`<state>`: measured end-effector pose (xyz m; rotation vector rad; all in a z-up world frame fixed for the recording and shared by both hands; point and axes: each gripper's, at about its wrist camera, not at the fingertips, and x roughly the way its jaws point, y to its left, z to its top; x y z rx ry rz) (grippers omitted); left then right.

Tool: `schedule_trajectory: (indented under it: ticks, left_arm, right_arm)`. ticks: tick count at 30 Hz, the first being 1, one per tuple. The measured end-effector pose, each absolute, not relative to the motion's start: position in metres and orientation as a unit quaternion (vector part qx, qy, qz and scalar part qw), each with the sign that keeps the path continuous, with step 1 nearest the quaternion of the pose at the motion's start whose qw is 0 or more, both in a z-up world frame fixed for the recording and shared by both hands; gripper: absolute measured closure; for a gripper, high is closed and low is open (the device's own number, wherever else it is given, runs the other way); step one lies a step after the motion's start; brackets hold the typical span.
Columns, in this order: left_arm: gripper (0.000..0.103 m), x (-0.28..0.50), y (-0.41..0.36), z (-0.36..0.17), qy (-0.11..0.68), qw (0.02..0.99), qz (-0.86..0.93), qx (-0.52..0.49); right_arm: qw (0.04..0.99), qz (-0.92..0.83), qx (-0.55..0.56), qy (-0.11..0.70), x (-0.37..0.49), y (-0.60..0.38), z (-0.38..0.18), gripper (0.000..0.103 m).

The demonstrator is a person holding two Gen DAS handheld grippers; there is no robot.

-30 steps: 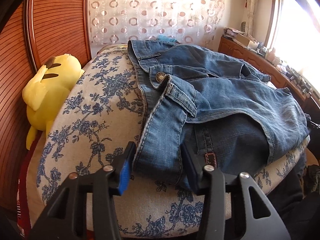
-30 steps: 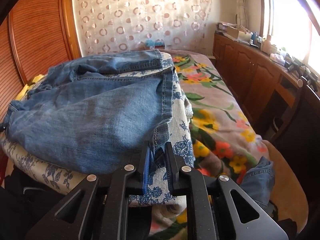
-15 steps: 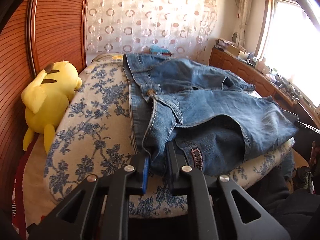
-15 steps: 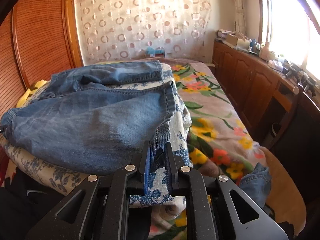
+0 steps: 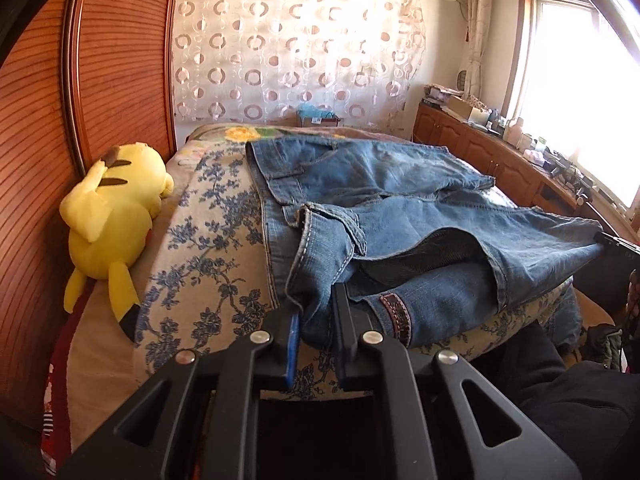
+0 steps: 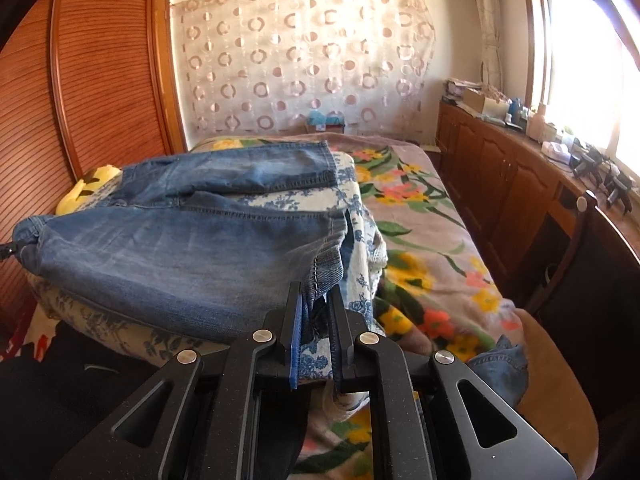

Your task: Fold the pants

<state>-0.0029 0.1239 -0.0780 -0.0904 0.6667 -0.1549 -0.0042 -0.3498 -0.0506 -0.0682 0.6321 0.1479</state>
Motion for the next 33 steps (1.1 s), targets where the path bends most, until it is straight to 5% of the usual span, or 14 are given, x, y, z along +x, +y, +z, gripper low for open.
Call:
schedule_trajectory:
  ticks: [33]
  left_arm:
    - [0.094, 0.054, 0.106, -0.030, 0.262, 0.961, -0.081, -0.023]
  right_arm:
    - [0.970, 0.066, -0.042, 0.230, 0.062, -0.330, 0.006, 0.094]
